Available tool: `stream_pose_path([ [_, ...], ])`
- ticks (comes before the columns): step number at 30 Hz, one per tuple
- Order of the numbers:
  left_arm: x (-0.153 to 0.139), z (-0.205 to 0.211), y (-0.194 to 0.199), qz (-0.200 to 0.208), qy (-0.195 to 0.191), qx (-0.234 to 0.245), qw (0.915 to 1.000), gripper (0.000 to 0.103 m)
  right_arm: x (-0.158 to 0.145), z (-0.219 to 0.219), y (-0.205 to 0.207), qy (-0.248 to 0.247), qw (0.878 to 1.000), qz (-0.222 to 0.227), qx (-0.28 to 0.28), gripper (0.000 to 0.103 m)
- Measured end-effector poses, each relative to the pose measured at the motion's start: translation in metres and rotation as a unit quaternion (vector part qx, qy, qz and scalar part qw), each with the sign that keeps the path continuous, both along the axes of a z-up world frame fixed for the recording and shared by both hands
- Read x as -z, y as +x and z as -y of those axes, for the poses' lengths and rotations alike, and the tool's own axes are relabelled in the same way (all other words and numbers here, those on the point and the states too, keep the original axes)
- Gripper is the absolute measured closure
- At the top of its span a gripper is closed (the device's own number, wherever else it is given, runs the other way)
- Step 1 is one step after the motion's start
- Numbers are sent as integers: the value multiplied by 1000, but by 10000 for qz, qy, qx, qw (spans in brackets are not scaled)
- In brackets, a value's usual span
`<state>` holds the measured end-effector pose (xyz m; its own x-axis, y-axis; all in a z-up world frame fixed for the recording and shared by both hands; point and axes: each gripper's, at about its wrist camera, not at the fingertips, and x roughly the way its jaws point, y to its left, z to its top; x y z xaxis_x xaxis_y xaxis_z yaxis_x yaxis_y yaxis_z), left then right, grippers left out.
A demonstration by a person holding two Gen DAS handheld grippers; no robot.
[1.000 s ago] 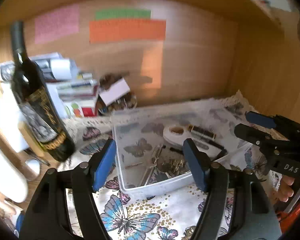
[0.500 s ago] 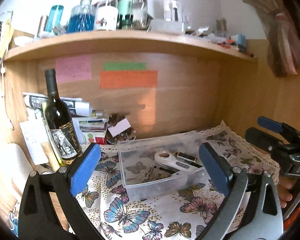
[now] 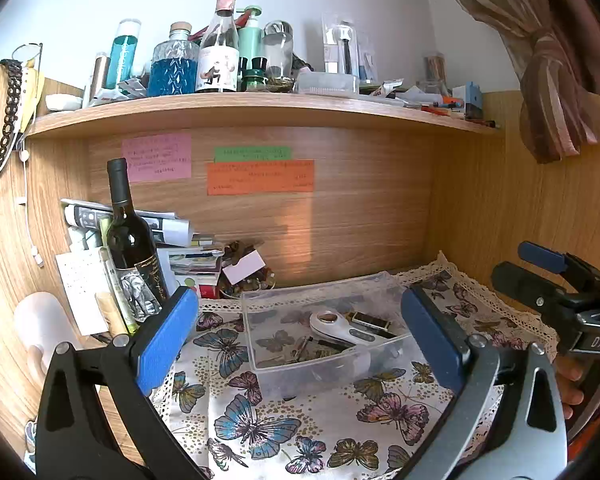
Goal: Organize rigid objects
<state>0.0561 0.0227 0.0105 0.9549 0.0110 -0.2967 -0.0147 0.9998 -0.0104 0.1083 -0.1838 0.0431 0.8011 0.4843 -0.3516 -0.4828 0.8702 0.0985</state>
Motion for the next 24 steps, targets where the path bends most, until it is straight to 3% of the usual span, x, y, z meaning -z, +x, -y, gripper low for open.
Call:
stream_pose_path([
  [24,-1,2,-1,13,11,9,10000,0,0,-5,-2,11,10000,4,-69,0],
])
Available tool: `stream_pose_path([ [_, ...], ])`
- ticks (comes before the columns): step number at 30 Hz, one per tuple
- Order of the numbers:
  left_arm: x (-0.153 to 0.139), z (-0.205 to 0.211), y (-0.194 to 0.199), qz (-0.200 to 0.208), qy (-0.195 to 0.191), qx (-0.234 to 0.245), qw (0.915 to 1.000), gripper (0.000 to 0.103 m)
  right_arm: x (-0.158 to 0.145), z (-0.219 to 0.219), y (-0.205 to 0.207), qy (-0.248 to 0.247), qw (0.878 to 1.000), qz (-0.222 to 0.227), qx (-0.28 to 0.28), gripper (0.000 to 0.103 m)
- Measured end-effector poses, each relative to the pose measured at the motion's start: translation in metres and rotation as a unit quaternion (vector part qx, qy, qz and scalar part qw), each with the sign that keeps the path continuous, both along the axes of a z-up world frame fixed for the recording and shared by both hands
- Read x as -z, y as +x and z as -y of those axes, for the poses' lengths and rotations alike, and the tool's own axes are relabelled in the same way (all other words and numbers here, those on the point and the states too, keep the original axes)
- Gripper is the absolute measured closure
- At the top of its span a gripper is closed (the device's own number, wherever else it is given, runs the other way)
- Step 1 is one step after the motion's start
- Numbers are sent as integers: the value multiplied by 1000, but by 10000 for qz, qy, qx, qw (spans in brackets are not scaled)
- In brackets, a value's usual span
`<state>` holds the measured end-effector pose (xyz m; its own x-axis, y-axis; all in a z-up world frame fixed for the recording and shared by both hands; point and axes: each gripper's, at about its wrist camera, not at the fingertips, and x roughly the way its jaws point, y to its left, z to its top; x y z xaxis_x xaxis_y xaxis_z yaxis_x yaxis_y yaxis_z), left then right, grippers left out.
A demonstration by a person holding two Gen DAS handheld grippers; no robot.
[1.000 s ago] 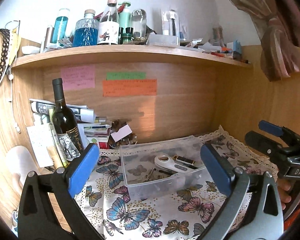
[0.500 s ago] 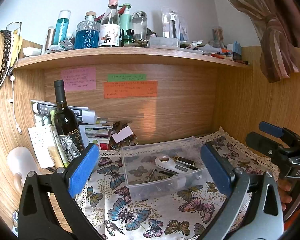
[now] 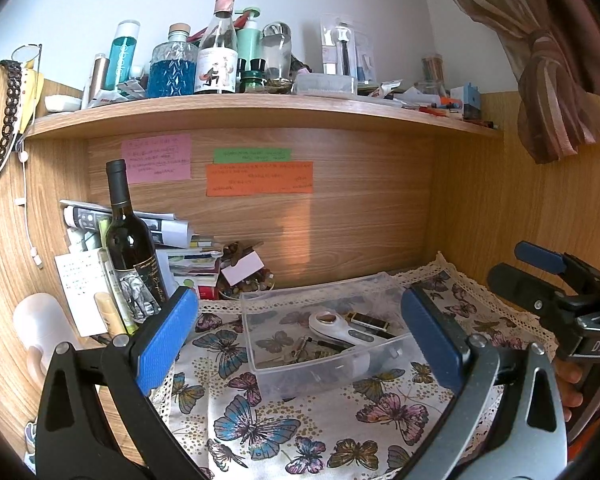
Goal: Organize rigid objects
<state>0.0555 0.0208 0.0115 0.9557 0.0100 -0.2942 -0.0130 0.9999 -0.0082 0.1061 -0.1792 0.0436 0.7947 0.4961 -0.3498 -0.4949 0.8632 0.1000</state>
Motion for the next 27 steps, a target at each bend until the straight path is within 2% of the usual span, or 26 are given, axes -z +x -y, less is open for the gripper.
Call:
stream_pose_path([
  [27,0,3,2,-8,-49,151,9999,0,3,-3,-2,-20,10000,-25,-35,0],
])
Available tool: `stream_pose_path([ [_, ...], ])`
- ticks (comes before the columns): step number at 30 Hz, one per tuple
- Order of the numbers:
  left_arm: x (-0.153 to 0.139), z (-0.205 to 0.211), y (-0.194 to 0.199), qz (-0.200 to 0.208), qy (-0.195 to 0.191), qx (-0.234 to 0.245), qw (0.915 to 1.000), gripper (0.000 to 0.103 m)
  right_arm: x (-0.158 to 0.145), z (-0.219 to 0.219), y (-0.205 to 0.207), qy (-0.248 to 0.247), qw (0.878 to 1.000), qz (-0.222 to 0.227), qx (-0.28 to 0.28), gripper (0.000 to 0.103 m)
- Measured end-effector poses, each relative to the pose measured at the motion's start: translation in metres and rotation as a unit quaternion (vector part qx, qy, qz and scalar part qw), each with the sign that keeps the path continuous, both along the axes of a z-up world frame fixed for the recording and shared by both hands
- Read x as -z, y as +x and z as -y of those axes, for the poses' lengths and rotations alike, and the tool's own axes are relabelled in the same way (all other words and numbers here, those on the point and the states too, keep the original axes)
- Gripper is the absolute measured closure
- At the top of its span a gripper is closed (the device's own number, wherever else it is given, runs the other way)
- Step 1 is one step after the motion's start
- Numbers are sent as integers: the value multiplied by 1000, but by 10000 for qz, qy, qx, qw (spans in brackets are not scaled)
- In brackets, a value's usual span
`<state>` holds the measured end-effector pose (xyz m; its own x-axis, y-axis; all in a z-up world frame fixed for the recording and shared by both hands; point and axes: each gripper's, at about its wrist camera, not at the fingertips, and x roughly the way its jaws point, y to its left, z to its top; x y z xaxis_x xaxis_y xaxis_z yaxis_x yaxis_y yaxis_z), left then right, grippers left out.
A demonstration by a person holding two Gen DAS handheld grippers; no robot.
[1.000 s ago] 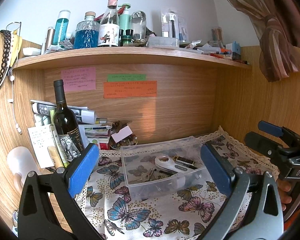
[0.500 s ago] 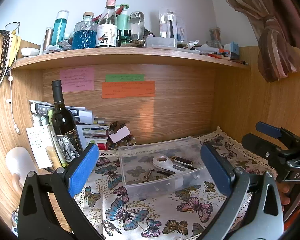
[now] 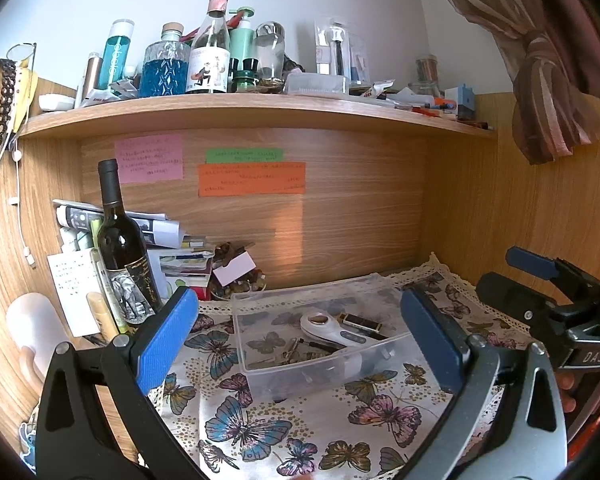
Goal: Organize rigid objects
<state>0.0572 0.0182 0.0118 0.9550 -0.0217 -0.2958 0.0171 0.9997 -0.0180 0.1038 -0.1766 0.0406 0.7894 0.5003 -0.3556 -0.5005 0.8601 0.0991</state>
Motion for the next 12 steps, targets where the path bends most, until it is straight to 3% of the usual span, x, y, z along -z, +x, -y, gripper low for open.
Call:
stream_pose_path([
  [12,2,-2,2,-67,-55,72,9999,0,3,-2,2,-25,10000,-76,8,0],
])
